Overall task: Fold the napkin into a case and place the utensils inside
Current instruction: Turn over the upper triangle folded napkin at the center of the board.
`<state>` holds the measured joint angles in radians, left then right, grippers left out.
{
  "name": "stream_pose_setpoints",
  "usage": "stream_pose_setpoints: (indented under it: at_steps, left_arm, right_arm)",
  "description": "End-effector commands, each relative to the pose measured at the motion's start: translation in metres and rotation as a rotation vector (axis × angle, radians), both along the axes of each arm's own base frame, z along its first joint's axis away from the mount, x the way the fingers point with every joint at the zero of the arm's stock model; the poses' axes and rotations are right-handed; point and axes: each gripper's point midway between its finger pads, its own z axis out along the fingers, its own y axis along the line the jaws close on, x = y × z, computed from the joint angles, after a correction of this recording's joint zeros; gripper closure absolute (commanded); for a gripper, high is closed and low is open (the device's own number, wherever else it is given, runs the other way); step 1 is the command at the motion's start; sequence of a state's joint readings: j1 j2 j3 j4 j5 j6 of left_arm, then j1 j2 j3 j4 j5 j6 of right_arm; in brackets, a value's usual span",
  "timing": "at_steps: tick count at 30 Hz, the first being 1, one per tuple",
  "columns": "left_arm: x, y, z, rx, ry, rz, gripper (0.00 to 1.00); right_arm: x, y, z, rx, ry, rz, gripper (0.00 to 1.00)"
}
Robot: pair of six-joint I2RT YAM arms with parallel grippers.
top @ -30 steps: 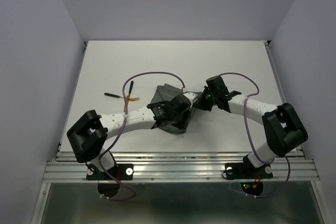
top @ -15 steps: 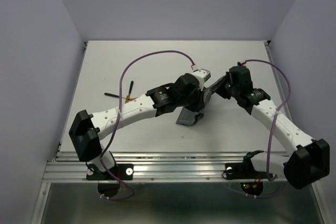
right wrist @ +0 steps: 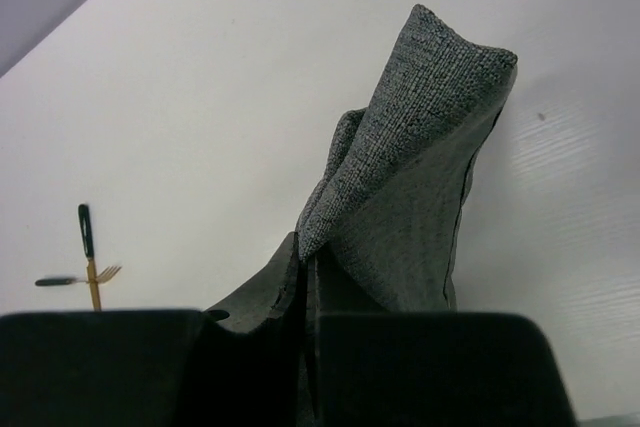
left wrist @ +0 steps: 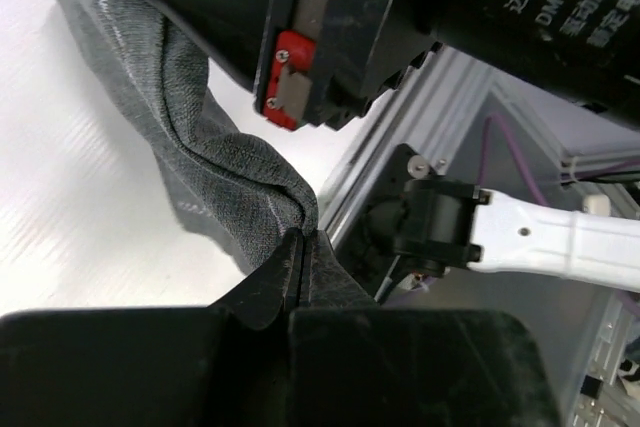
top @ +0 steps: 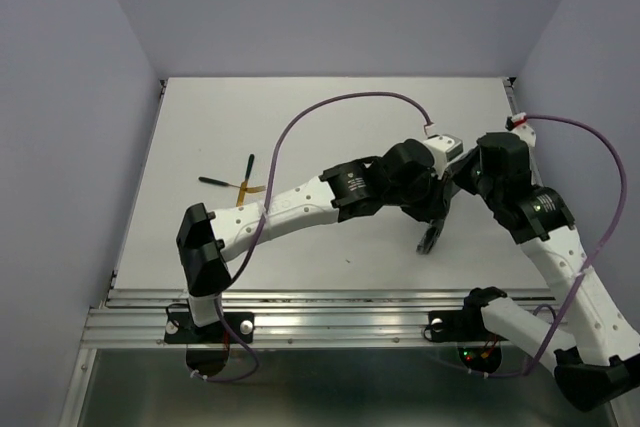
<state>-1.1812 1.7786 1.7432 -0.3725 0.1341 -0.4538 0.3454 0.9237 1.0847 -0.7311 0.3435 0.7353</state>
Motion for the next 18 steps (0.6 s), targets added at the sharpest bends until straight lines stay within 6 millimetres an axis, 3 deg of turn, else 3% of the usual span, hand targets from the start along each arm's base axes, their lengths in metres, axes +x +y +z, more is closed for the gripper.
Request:
stream_pose_setpoints:
  at_steps: [1,2,7,10,14,15,16,17,18]
  left_arm:
    - [-0.027,-0.02,0.047,-0.1,-0.012,-0.078,1.0]
    - [-0.031,-0.024,0.056,-0.122,-0.011,-0.092,1.0]
    - [-0.055,-0.041,0.064,-0.15,0.007,-0.158,1.0]
    - [-0.061,-0.041,0.056,-0.158,0.023,-0.181,1.0]
    - [-0.061,-0.034,0.035,-0.165,0.055,-0.194,1.0]
    - [-0.053,-0.034,0.04,-0.208,0.05,-0.187,1.0]
    - [-0.056,-0.025,0.024,-0.196,0.082,-0.206,1.0]
    - [-0.052,-0.021,0.019,-0.203,0.101,-0.199,1.0]
    - [-0.036,-0.016,0.022,-0.233,0.095,-0.176,1.0]
  right_arm:
    - [-0.026,-0.041,0.031,-0.109,-0.032,-0.115,0.99]
    - [-0.033,-0.046,0.038,-0.116,-0.044,-0.129,0.99]
    - [-0.057,-0.066,0.052,-0.187,-0.021,-0.169,0.99]
    - [-0.058,-0.07,0.055,-0.226,0.003,-0.162,0.99]
    - [-0.039,-0.06,0.047,-0.269,0.045,-0.108,0.99]
    - [-0.032,-0.053,0.044,-0.266,0.051,-0.078,0.99]
    - [-0.026,-0.049,0.041,-0.278,0.063,-0.053,0.99]
    - [-0.01,-0.039,0.034,-0.279,0.087,-0.024,0.99]
    - [-0.002,-0.035,0.03,-0.287,0.102,-0.01,0.99]
